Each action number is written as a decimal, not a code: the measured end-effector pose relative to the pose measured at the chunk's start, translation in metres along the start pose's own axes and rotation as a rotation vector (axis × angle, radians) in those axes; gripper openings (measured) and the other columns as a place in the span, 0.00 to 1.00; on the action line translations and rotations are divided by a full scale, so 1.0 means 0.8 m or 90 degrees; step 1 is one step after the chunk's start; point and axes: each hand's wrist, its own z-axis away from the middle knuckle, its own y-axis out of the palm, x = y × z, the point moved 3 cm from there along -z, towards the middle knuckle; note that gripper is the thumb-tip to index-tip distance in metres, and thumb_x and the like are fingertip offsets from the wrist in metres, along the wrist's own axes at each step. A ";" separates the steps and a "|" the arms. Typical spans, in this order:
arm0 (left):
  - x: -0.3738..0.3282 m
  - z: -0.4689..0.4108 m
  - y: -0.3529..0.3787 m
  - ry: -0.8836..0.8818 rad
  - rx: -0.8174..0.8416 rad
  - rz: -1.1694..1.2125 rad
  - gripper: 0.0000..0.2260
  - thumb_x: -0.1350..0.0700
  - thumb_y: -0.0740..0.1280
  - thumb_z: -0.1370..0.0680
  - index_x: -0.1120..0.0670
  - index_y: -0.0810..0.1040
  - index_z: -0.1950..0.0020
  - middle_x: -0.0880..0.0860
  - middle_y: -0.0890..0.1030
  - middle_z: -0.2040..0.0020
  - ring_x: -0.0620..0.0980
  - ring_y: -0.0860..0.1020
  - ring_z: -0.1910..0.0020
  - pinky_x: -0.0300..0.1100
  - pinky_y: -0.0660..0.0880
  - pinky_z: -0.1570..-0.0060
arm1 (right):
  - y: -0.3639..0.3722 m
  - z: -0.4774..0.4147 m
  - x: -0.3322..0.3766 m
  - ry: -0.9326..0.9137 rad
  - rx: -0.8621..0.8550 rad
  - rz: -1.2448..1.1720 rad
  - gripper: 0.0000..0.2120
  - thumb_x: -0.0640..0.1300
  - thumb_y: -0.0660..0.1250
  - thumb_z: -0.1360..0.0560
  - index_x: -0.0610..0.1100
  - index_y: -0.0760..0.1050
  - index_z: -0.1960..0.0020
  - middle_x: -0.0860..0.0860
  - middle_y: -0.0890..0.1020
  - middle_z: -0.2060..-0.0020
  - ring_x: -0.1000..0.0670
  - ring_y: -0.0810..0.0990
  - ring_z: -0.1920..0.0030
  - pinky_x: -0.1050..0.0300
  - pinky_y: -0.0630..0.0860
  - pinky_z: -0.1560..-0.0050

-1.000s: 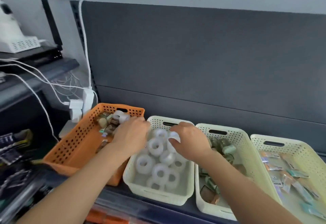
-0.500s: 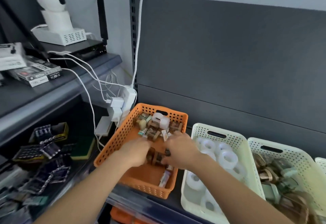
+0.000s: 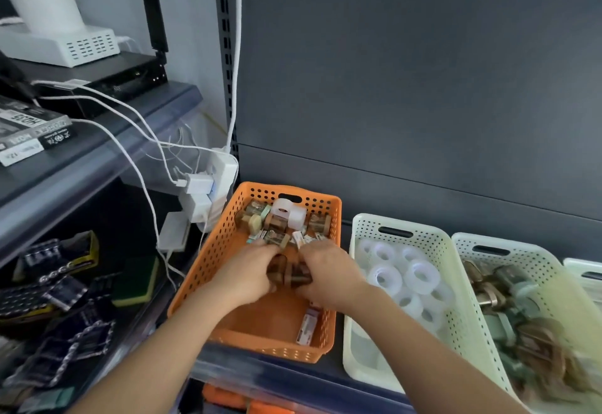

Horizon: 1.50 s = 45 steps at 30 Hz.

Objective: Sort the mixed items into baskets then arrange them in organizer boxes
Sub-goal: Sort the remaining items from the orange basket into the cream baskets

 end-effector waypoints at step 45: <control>-0.393 0.054 0.159 0.300 -0.052 -0.122 0.16 0.48 0.64 0.21 0.53 0.75 0.36 0.48 0.78 0.45 0.48 0.73 0.43 0.42 0.67 0.43 | -0.051 0.340 -0.302 0.239 -0.137 -0.031 0.10 0.49 0.67 0.26 0.51 0.80 0.46 0.53 0.80 0.50 0.51 0.74 0.46 0.59 0.73 0.50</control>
